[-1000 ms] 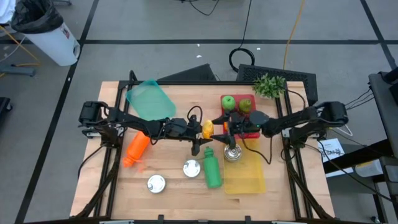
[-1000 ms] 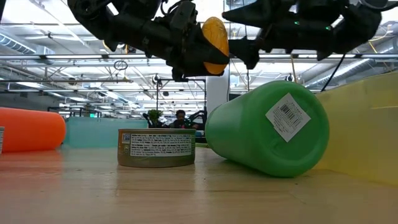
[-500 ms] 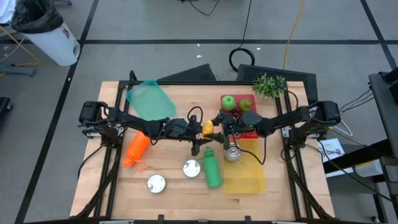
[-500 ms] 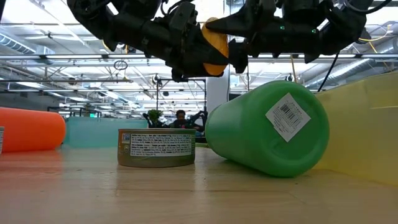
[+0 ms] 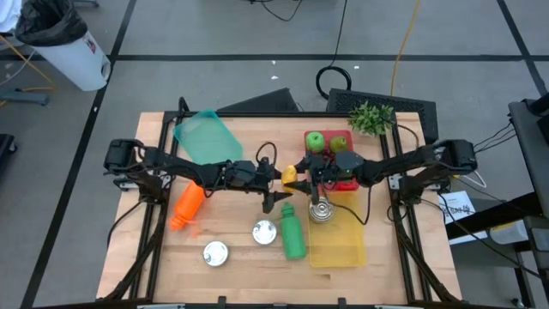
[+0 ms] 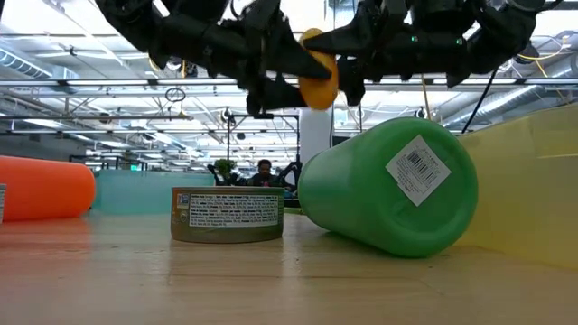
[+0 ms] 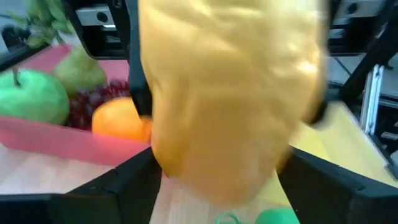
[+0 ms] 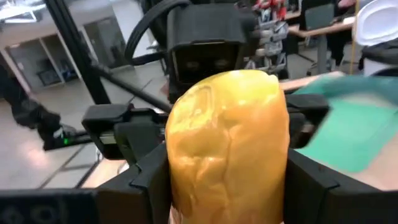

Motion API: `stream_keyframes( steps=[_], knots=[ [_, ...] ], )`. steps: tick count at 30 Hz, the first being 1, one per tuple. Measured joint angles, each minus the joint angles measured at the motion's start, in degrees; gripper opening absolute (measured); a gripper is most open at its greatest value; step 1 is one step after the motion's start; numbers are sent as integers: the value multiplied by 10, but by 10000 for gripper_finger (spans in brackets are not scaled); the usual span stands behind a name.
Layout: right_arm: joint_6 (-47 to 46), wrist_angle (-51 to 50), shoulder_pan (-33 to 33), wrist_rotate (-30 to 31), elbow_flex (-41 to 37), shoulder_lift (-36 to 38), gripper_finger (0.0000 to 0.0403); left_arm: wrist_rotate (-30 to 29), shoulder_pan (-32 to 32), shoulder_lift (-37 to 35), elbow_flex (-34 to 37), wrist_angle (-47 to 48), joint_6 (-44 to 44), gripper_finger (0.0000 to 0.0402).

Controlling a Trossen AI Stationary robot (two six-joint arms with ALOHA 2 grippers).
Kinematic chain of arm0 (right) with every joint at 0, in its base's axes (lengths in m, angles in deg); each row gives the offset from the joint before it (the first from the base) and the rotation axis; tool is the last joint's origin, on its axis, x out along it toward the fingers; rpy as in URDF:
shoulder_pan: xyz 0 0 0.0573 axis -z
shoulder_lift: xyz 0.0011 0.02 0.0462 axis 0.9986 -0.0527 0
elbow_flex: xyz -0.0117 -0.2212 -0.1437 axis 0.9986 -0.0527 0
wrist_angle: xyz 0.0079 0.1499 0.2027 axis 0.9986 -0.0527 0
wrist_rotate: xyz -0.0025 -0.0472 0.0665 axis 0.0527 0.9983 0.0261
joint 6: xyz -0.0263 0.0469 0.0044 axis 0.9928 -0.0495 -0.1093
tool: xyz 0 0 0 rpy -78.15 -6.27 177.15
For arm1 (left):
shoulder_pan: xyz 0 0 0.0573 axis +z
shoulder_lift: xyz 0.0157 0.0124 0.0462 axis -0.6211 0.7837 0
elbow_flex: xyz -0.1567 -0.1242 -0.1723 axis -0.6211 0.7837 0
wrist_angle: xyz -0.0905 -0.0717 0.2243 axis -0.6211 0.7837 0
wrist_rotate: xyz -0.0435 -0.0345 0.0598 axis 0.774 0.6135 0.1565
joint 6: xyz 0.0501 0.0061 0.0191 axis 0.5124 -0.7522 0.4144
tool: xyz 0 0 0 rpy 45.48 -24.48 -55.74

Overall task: Pick & Place Food Item
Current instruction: Put the yellow mango into the pink bin

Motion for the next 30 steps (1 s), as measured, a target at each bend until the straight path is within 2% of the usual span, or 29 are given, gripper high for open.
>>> stream_keyframes(
  steps=[5,9,13,16,19,30],
  knots=[
    [34,-110,14,3,1,79,205,2,0,-57,0,57,10,330],
    [85,-238,15,7,1,154,205,4,0,-86,0,80,32,339],
    [120,-402,14,60,0,217,205,4,-2,-86,0,85,48,341],
    [130,-487,15,109,-6,249,205,4,-3,-80,0,84,50,337],
    [126,-501,14,123,-32,264,205,4,-2,-75,0,88,50,336],
    [117,-390,14,124,-152,269,208,-31,-2,-64,0,78,46,333]
  ],
)
